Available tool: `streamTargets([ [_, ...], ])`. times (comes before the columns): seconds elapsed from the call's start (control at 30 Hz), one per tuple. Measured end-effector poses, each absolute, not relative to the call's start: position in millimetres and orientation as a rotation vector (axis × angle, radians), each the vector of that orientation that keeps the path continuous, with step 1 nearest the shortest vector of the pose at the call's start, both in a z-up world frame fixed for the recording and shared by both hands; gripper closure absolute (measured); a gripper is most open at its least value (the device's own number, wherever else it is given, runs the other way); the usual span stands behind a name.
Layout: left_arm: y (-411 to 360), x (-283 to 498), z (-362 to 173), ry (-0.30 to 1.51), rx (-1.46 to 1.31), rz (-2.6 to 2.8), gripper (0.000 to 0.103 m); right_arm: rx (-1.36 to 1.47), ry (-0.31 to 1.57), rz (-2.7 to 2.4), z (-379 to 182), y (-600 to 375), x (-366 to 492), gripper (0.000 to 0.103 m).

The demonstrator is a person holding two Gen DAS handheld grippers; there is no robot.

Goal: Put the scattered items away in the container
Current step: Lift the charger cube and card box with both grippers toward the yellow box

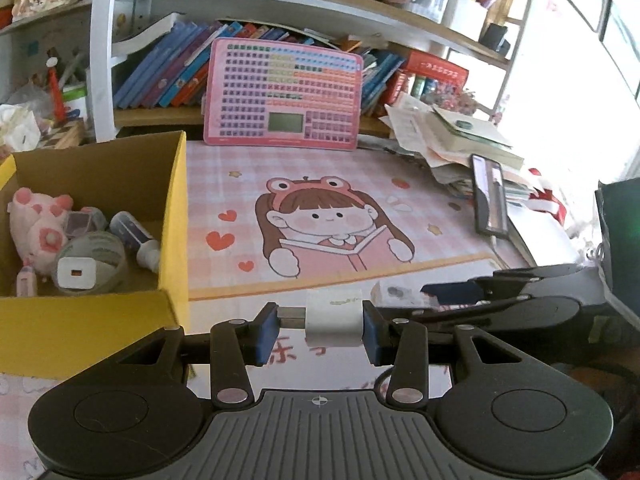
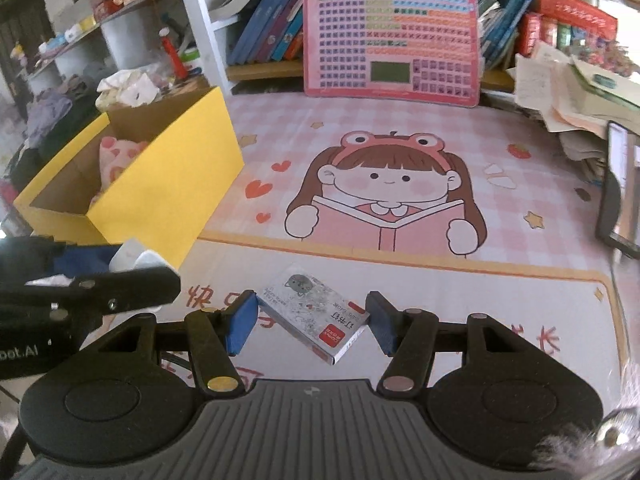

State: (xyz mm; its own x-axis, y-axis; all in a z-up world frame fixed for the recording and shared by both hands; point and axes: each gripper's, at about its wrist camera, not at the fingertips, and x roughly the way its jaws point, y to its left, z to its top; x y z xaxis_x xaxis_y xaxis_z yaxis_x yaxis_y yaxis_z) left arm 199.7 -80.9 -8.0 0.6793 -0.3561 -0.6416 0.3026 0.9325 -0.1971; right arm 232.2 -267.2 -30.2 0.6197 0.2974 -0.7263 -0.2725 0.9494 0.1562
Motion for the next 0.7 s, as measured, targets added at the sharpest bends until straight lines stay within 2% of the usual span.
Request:
streamTargets([
  [0.7,18.3,109.1,-20.5,0.794,-0.102,-0.408,0.062,0.048,0.843,0.227,-25.8,-182.9,118.5,0.046],
])
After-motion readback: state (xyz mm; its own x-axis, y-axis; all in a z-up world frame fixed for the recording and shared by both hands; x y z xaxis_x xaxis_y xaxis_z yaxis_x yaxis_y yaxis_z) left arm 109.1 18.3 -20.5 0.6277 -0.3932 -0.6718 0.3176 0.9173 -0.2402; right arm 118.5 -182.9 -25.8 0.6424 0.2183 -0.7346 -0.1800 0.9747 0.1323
